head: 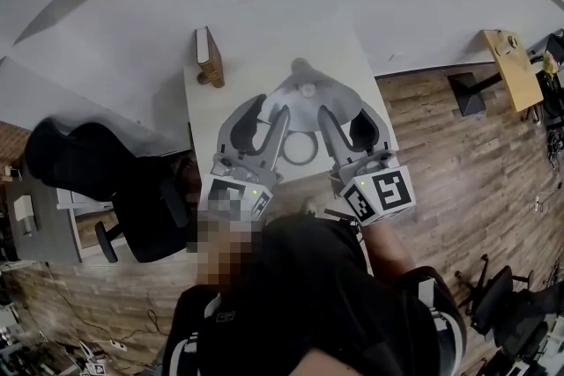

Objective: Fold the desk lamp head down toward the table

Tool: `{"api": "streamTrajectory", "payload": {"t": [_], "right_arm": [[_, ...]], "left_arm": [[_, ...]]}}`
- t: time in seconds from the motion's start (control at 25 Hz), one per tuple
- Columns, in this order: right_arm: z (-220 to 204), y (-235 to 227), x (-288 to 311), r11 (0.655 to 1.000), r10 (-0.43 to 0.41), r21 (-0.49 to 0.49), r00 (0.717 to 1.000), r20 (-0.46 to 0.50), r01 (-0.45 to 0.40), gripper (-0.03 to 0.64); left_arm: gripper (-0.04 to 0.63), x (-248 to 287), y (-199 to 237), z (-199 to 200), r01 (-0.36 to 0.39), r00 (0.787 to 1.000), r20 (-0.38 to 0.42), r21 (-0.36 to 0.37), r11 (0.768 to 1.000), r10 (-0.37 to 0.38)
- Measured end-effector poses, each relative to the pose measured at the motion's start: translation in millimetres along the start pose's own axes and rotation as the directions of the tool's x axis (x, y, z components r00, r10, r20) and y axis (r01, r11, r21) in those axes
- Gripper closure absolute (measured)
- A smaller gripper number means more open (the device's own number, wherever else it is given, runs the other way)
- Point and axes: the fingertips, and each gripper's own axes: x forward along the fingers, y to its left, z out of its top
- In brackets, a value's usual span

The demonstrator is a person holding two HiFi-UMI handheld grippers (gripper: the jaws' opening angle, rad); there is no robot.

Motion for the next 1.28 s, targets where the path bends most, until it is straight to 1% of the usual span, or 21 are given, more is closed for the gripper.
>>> {"api": "streamTrajectory", "payload": {"t": [0.16,0.28,0.4,0.44,0.76,1.28], "right_arm": [[-3,-5,-1,1.0,-0.013,0.0,1.0,-0.007,0.013,0.439],[-2,-5,-2,1.0,0.0,0.0,1.0,-0.008,0.0,0.482],[-2,-1,-1,1.0,0.018,-0.004,1.0,-0.006,-0.018,0.526],[-2,-1,-1,1.0,0.018,-0.008,1.0,-0.007,-0.019,0.531],[-6,2,-2,0.999,0.019,-0.033,0.999,-0.026,-0.02,0.531],[-18,3,-13,0.997,-0.008,-0.074,0.998,-0.061,0.003,0.54]], "left_arm": [[0.459,0,-2,-1,0.003,1.0,-0.005,0.005,1.0,-0.003],[0.476,2,-5,0,0.009,1.0,-0.007,0.009,1.0,-0.009],[0.511,2,-9,0,0.016,1.0,-0.005,0.012,1.0,-0.016],[0.512,2,-9,0,0.016,1.0,-0.004,0.012,1.0,-0.016],[0.518,-2,-8,-3,0.006,1.0,-0.004,0.018,1.0,-0.006],[0.525,-13,-11,-14,-0.014,1.0,-0.028,0.02,1.0,0.014]]}}
